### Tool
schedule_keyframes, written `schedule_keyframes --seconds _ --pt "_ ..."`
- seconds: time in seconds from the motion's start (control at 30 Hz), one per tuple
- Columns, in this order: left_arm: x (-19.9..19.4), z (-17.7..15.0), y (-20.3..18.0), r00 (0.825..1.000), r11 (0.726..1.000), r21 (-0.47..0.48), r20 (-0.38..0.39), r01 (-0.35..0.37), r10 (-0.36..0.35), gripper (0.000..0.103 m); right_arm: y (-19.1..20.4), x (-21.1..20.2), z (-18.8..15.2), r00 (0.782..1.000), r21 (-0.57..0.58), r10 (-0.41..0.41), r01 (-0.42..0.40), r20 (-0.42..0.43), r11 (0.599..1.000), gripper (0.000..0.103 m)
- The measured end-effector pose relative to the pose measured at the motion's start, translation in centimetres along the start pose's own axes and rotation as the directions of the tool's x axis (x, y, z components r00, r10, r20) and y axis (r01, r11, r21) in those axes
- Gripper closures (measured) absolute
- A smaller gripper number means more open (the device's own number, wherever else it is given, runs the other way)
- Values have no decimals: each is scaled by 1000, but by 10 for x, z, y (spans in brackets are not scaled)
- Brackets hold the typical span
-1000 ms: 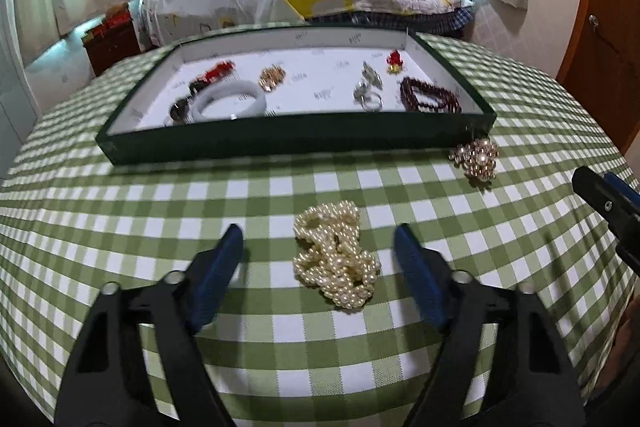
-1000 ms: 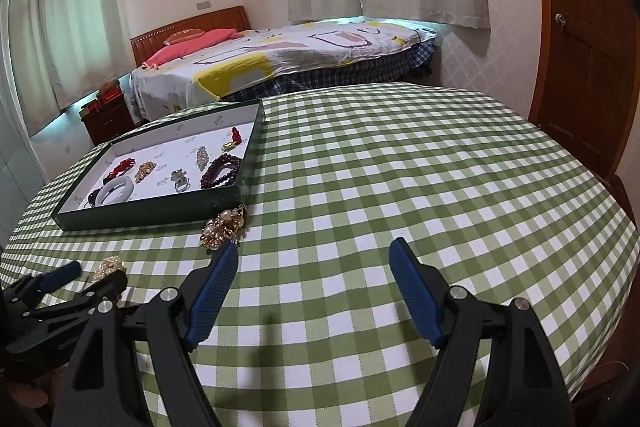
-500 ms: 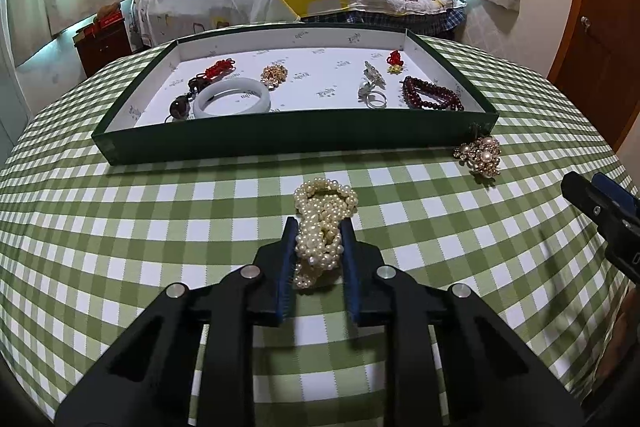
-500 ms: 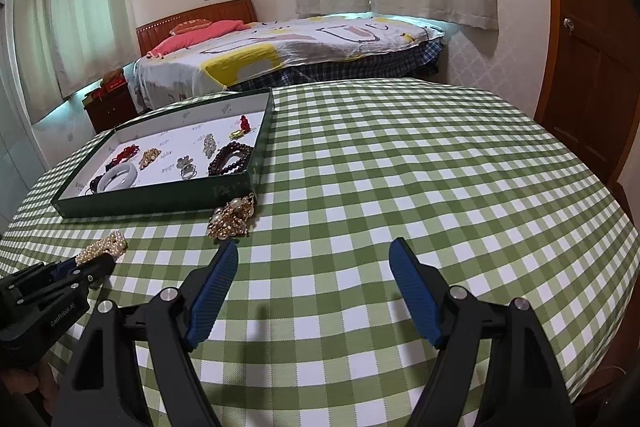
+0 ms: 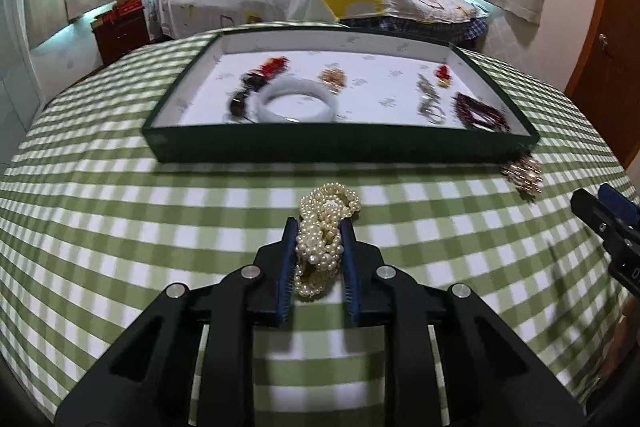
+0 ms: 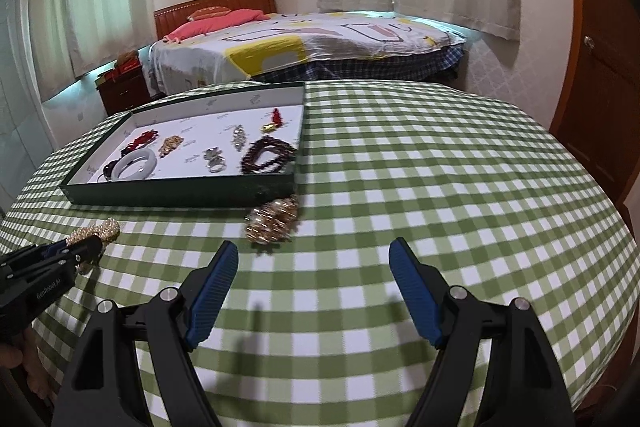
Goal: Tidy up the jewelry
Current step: 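Grasp the pearl strand with the left tool while the right tool grasps the gold pearl brooch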
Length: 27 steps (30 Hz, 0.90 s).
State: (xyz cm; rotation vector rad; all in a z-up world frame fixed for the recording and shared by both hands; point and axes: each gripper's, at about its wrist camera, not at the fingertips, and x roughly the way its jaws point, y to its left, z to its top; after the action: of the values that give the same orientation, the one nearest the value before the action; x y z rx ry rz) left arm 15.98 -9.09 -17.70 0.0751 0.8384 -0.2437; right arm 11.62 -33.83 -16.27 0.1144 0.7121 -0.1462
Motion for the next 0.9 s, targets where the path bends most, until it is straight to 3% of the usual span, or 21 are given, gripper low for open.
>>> schedule_keyframes --seconds 0.3,0.8,0.87,0.9 --pt "-1 10 50 1000 996 -89 -11 -18 17 82 18 20 13 999 -14 25 -25 -33 1000 27" --pt "1 15 81 999 992 -121 -17 -37 35 82 14 53 28 989 13 11 -9 -145 1000 28" --pt "1 15 82 999 992 -123 -19 -34 32 82 14 57 27 987 17 18 -16 -163 1000 37" --pt "1 15 82 999 992 -124 -20 -33 31 82 14 58 26 985 18 22 -19 -171 1000 46"
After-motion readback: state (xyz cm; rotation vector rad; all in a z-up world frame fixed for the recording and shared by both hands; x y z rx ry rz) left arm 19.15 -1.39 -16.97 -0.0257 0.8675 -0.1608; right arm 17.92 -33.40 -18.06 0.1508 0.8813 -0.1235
